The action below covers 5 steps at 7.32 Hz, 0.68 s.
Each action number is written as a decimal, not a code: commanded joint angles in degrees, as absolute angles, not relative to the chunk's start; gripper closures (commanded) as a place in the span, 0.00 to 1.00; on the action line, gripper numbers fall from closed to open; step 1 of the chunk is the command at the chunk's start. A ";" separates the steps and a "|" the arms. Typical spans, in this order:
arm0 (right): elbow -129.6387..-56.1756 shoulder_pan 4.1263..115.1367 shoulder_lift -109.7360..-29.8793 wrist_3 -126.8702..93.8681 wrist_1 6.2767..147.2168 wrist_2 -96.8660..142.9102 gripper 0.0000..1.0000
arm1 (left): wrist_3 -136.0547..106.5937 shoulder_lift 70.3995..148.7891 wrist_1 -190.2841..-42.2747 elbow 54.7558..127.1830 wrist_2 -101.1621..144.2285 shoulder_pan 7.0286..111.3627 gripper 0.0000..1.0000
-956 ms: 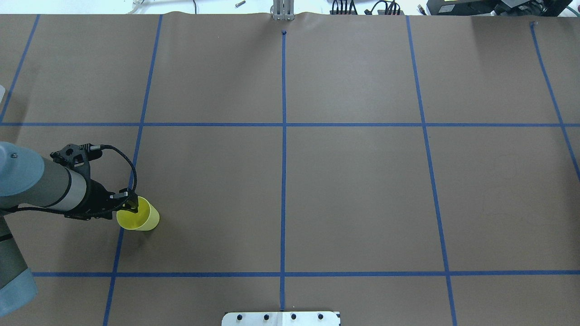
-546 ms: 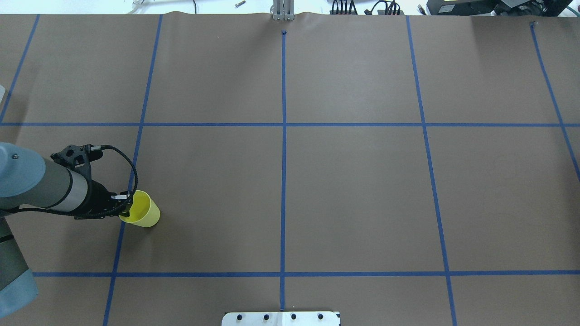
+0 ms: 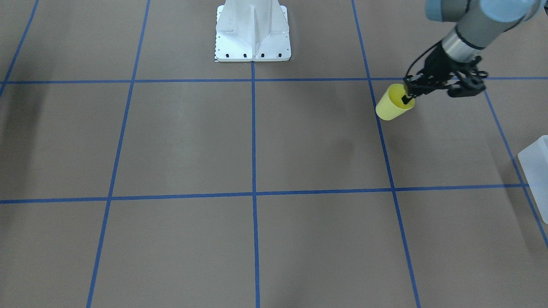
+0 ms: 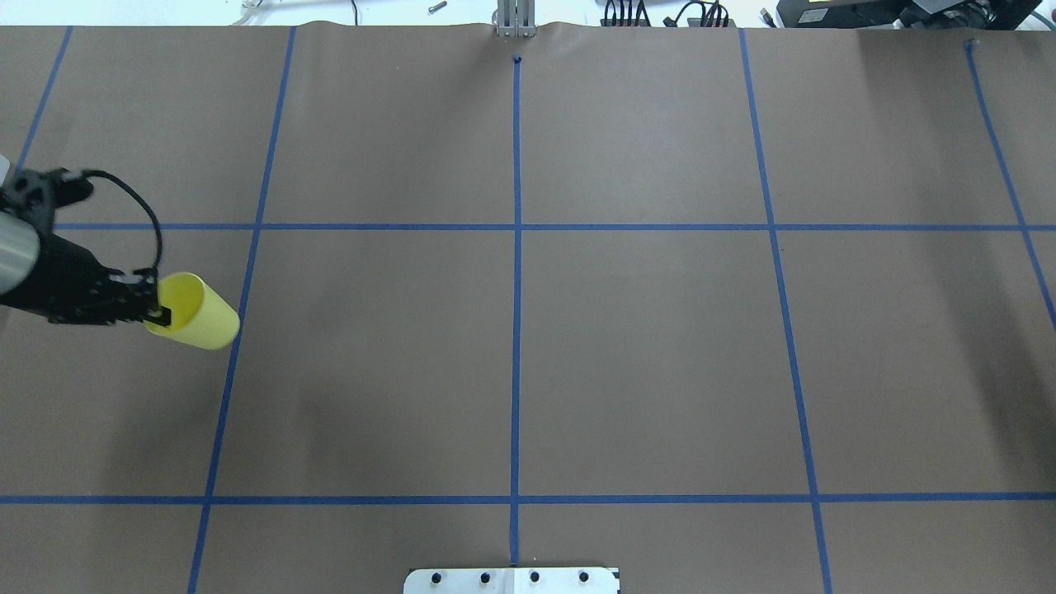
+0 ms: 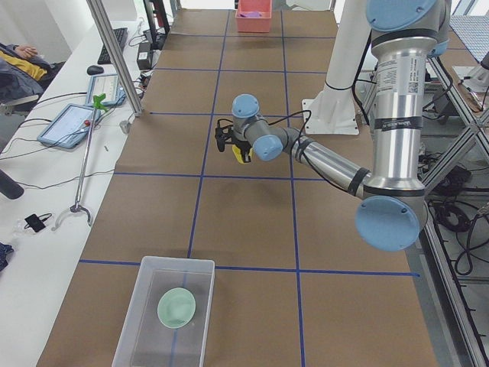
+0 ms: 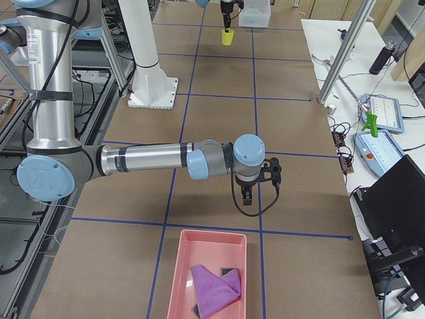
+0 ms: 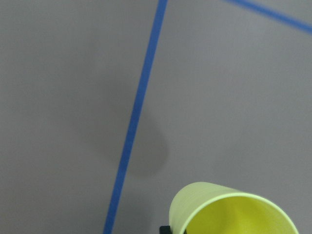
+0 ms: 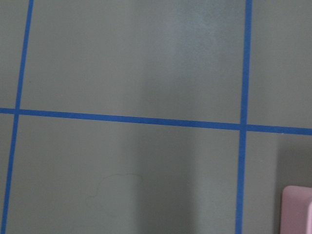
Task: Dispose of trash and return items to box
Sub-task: 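Lift the yellow cup into the clear bin while the right arm returns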
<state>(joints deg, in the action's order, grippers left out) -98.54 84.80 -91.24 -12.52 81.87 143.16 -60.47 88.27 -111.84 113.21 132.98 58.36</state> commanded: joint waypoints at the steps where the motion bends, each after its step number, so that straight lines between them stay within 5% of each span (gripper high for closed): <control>1: -99.76 76.85 -91.67 -30.23 70.64 142.48 0.00 | -31.86 88.67 -111.71 98.26 144.00 78.75 1.00; 5: -99.84 62.70 -91.67 -53.82 54.27 131.87 0.00 | 4.43 98.41 -109.08 70.36 143.11 95.69 1.00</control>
<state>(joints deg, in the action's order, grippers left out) -99.81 67.24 -91.71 -46.80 59.13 135.82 -4.71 94.89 -109.82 78.37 144.97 91.57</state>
